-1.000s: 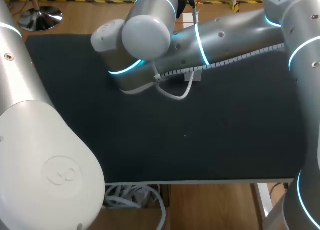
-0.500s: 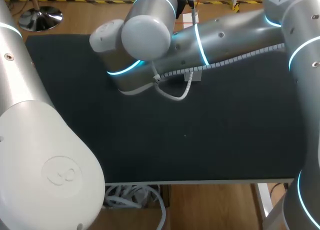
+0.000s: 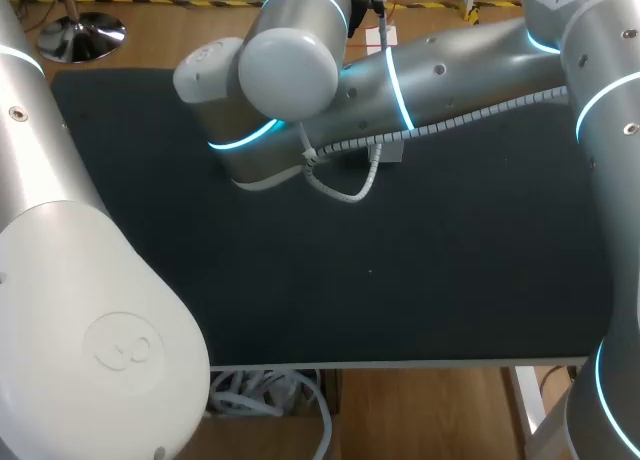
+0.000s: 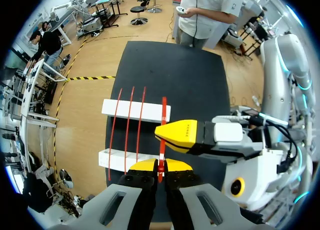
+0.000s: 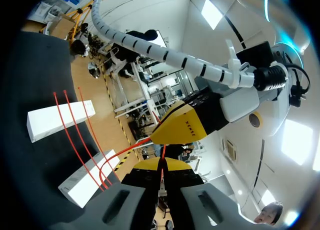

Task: Grab the tape and strap the tape.

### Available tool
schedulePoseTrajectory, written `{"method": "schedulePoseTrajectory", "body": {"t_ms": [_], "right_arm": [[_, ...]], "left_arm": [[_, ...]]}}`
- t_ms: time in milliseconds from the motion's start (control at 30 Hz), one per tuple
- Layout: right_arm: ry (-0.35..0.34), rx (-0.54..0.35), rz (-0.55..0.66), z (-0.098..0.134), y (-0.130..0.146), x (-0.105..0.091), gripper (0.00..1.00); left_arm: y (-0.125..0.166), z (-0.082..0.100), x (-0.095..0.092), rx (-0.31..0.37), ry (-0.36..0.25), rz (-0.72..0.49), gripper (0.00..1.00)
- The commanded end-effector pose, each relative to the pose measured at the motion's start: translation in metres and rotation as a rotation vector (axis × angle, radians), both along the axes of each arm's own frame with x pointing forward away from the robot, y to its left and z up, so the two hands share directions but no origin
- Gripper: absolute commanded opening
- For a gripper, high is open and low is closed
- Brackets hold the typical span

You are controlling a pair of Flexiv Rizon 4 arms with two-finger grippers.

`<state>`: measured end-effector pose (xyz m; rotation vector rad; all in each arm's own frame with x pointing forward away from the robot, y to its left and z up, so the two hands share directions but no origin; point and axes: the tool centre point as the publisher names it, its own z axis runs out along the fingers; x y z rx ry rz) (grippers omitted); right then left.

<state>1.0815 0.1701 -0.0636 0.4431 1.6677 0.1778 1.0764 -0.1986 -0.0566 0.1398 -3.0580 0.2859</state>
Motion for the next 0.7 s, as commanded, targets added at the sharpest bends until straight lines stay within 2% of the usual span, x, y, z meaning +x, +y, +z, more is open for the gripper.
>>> {"method": "schedulePoseTrajectory", "body": {"t_ms": [33,700], "right_arm": [[0.009,0.001,0.001,0.004,0.002,-0.001,0.00],[0.008,0.015,0.013,0.007,0.013,0.001,0.00]], "left_arm": [[0.000,0.001,0.000,0.003,0.002,0.000,0.00],[0.000,0.001,0.000,0.003,0.002,0.000,0.00]]}}
